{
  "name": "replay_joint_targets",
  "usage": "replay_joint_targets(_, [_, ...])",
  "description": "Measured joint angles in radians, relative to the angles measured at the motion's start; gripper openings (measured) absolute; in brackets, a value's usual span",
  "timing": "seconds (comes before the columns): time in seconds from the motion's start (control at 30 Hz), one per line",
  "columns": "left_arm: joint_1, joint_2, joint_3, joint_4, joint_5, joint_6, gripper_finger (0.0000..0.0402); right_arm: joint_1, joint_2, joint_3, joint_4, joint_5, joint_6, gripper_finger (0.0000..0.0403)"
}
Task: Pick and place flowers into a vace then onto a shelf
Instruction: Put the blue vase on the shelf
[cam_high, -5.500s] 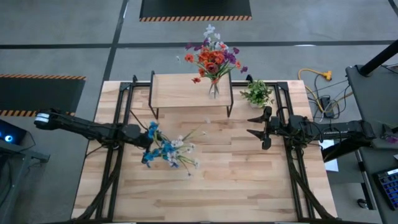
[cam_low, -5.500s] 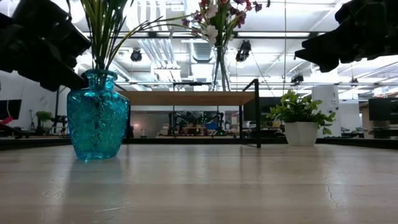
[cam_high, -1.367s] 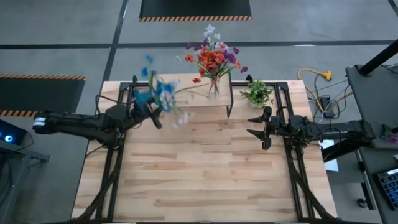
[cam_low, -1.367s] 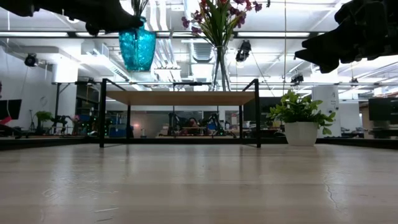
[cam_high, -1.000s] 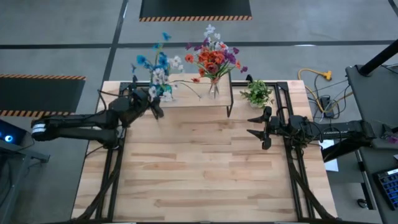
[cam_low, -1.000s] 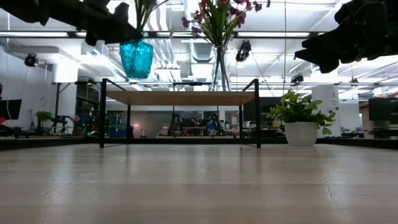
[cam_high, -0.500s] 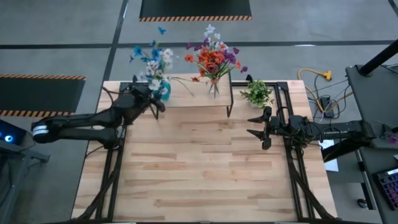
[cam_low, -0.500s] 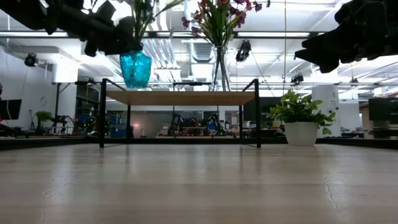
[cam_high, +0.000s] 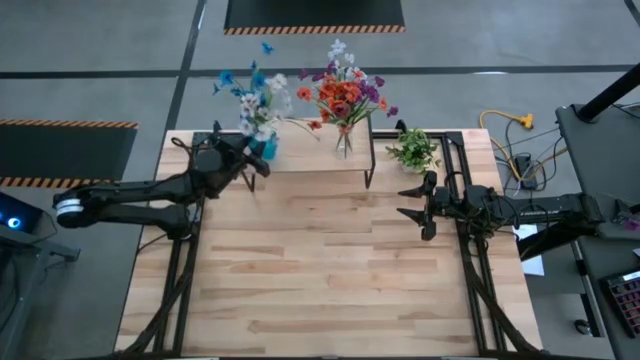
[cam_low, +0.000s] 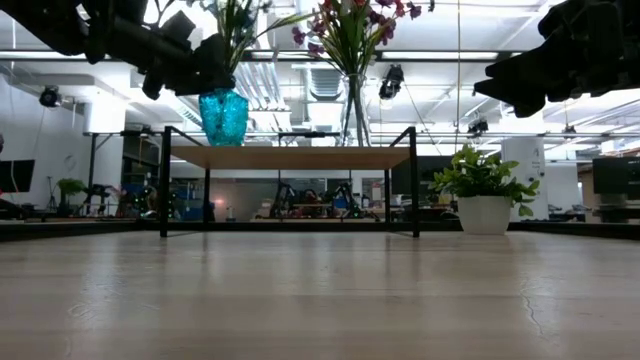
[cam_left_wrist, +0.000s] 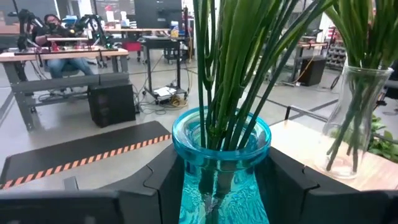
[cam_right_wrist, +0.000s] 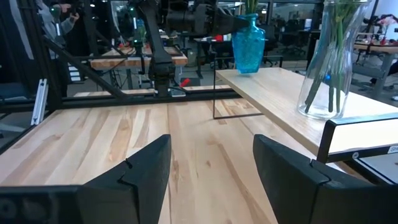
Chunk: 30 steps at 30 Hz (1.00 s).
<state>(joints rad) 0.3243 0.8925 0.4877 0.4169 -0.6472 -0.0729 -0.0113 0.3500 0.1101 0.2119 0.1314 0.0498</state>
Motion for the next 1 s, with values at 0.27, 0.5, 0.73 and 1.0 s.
replay_joint_targets(0.27, [0.025, 0.003, 0.000, -0.028, 0.001, -0.016, 0.0151, 0.000, 0.000, 0.000, 0.000, 0.000, 0.002, 0.0219])
replay_joint_targets(0.5, [0.025, 0.002, 0.000, -0.039, 0.000, -0.016, 0.0152, 0.000, 0.000, 0.000, -0.001, 0.000, 0.000, 0.0219])
replay_joint_targets(0.73, [0.025, 0.002, 0.000, -0.040, 0.000, -0.016, 0.0171, 0.000, 0.000, 0.000, -0.001, 0.000, 0.002, 0.0219])
replay_joint_targets(1.0, [0.024, -0.005, 0.000, -0.037, 0.001, 0.030, 0.0209, 0.000, 0.000, 0.000, -0.001, 0.000, 0.003, 0.0219])
